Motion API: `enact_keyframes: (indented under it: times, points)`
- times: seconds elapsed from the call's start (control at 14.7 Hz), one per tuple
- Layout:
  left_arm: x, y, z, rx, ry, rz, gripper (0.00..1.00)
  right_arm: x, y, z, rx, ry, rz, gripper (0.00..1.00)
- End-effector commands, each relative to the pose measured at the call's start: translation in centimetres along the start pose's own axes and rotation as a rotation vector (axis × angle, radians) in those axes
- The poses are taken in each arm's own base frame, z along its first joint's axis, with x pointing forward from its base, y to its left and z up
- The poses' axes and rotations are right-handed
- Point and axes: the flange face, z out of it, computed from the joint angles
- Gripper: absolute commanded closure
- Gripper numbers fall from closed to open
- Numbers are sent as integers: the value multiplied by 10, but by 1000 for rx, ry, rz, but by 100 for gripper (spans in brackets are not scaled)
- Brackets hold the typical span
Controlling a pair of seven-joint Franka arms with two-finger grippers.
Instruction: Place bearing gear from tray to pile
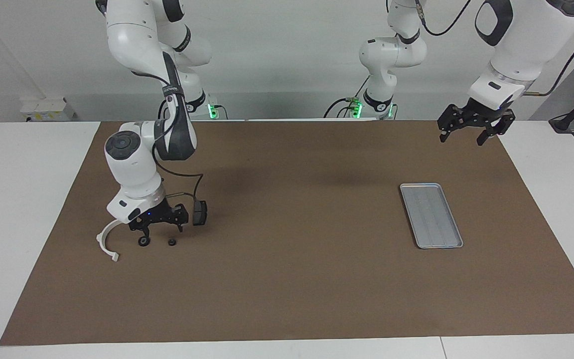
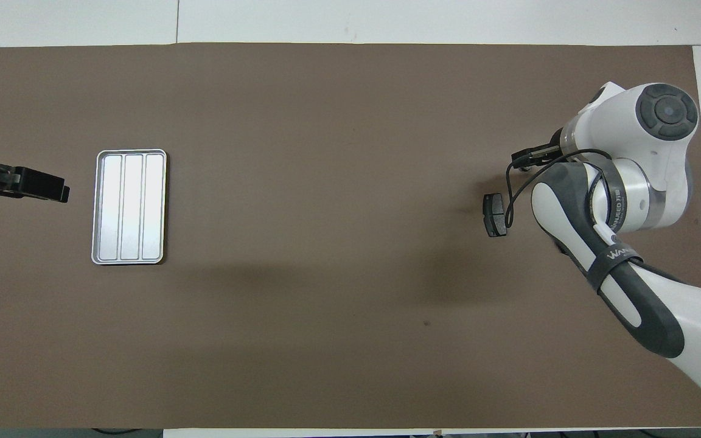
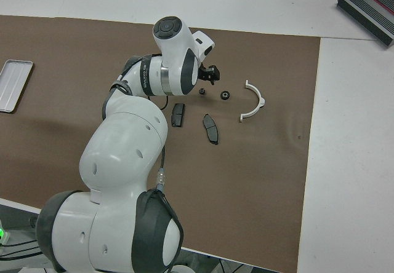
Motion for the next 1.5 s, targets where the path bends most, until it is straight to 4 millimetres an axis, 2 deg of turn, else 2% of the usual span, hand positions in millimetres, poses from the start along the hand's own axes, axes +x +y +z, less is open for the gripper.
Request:
enact_keyframes:
  times: [0.0,0.14,0.27,0.41,0.61,0.82,1.02,1.43]
  points:
    - [-7,0,-2,19,15,12,0,-4,10,-19,11,-11,19,0]
    - [-7,0,-2,19,15,12,0,-8,9,-41,11,-30,17,0]
    - [-7,0,-2,19,15,12,0,-18,10,-74,12,-56,26,0]
    - [-7,0,-2,19,15,12,0,-31,4,-117,13,-70,28,0]
    - [-7,0,-2,20,15,12,0,-60,-3,-194,66,-99,57,0]
    - [-7,0,-2,20,15,12,0,-81,-6,-243,78,-177,110,0]
    - [-7,0,-2,20,15,12,0,-100,-7,-270,76,-218,113,0]
    - [-7,0,-2,20,15,12,0,-93,-7,-272,33,-170,102,0]
